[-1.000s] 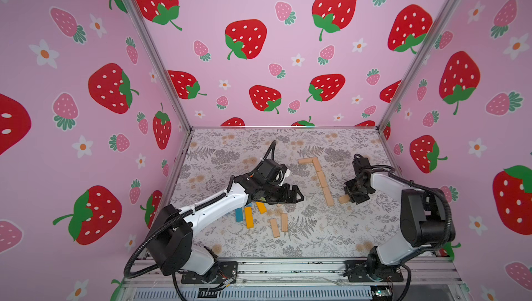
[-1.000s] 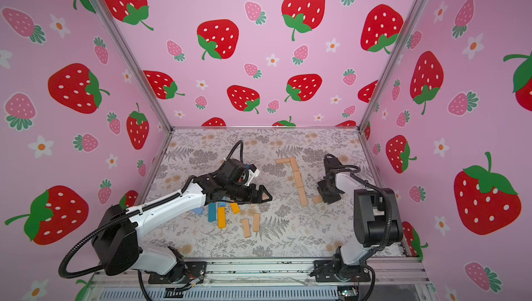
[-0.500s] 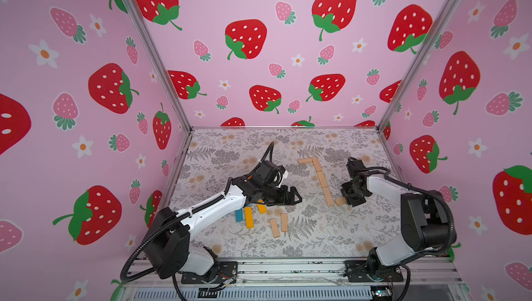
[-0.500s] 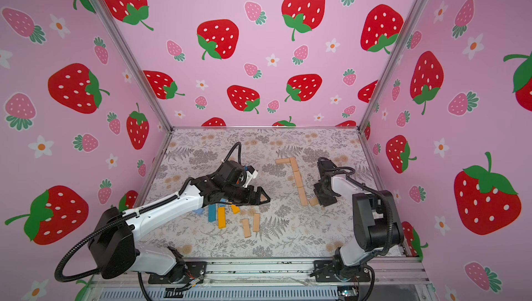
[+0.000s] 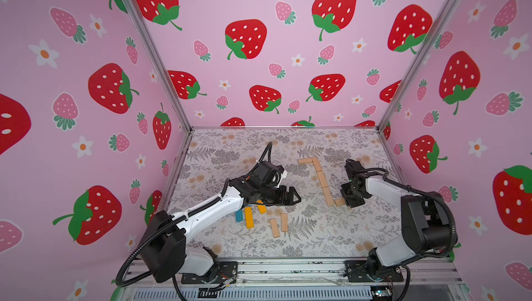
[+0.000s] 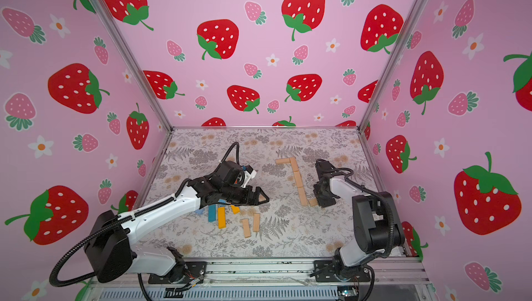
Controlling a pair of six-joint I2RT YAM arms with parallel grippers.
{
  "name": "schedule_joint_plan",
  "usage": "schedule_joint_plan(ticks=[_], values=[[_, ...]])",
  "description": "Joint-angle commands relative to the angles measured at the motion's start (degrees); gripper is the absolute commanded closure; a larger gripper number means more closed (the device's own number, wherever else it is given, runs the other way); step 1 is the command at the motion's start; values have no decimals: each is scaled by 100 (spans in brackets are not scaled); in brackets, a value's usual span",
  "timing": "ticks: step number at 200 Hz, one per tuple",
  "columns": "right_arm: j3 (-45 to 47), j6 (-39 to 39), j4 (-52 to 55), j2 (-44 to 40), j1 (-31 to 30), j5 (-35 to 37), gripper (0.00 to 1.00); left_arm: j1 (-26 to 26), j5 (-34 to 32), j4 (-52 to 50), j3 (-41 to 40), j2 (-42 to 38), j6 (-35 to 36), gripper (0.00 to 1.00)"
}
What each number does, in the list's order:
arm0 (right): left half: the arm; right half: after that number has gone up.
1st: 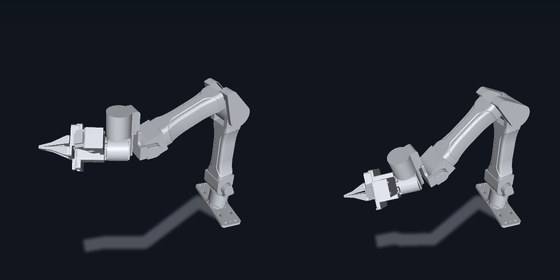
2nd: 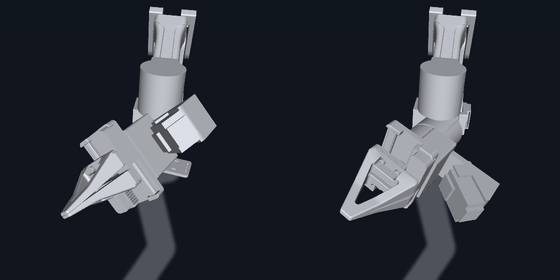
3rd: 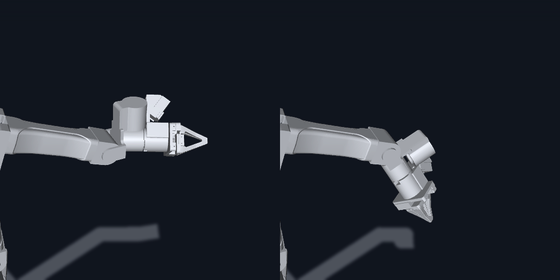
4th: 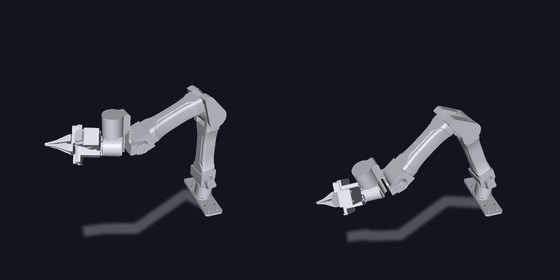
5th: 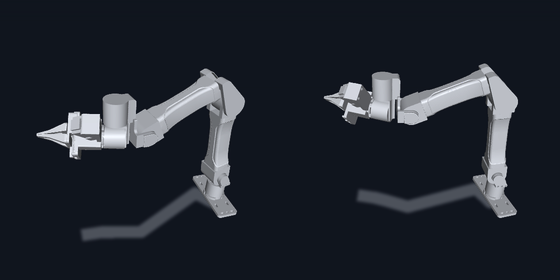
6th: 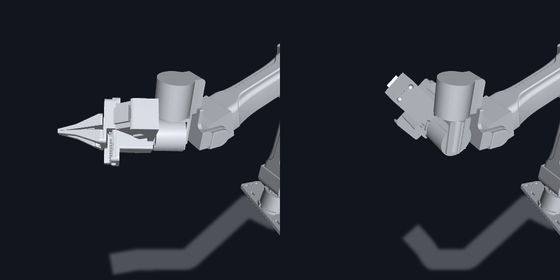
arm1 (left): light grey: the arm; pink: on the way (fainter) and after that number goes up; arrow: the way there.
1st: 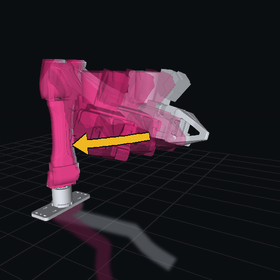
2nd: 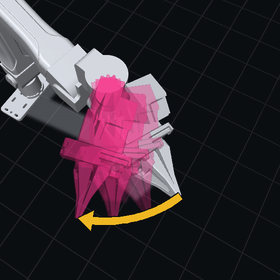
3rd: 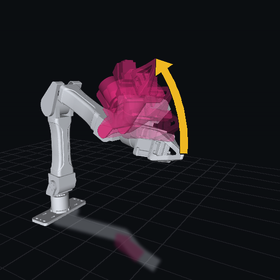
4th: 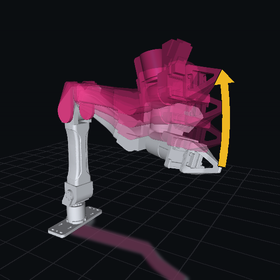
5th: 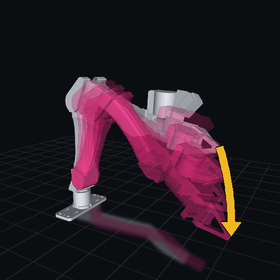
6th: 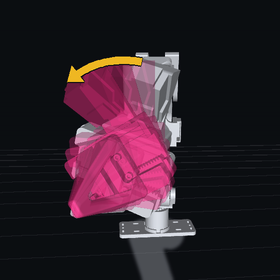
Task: Assemble a giraffe with building blocks
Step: Assemble the building block at the center of the board.
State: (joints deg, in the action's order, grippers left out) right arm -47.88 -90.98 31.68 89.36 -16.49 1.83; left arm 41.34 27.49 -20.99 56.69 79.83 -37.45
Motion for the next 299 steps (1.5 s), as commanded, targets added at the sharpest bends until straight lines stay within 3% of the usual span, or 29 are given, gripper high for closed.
schedule_joint_plan(ticks=[1, 225, 299], values=[[224, -397, 273, 64, -73, 72, 67, -28, -6, -1, -61, -110, 49, 5], [64, -1019, 215, 359, -390, 299, 67, -161, 38, 44, -290, -316, 73, 4], [92, -1141, 285, 297, -434, 371, 59, -214, 64, 26, -290, -337, 98, 5]])
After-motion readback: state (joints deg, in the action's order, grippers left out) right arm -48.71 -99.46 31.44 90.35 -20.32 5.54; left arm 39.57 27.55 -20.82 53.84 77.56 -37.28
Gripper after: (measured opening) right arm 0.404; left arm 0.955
